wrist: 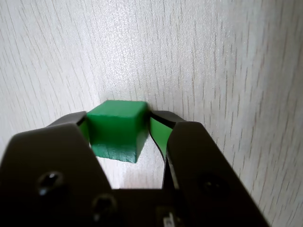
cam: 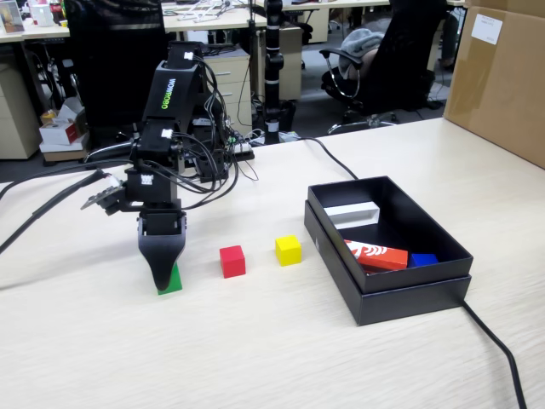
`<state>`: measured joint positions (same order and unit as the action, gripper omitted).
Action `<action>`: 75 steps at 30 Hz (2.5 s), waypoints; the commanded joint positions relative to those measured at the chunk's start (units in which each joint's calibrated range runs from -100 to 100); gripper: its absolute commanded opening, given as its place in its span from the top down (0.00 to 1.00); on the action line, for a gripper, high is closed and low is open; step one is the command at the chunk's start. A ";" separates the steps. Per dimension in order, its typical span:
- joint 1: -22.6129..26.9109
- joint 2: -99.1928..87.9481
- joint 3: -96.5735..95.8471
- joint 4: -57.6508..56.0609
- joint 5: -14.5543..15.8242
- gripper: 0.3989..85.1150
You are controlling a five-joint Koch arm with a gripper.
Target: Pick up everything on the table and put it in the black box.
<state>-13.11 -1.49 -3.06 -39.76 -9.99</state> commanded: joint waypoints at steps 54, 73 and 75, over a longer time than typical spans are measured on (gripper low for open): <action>29.01 7.86 42.41 -22.40 15.73 0.89; 28.13 12.33 38.60 -22.40 15.38 0.57; 28.08 9.35 39.41 -22.40 15.38 0.57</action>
<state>15.26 14.05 33.18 -62.29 5.69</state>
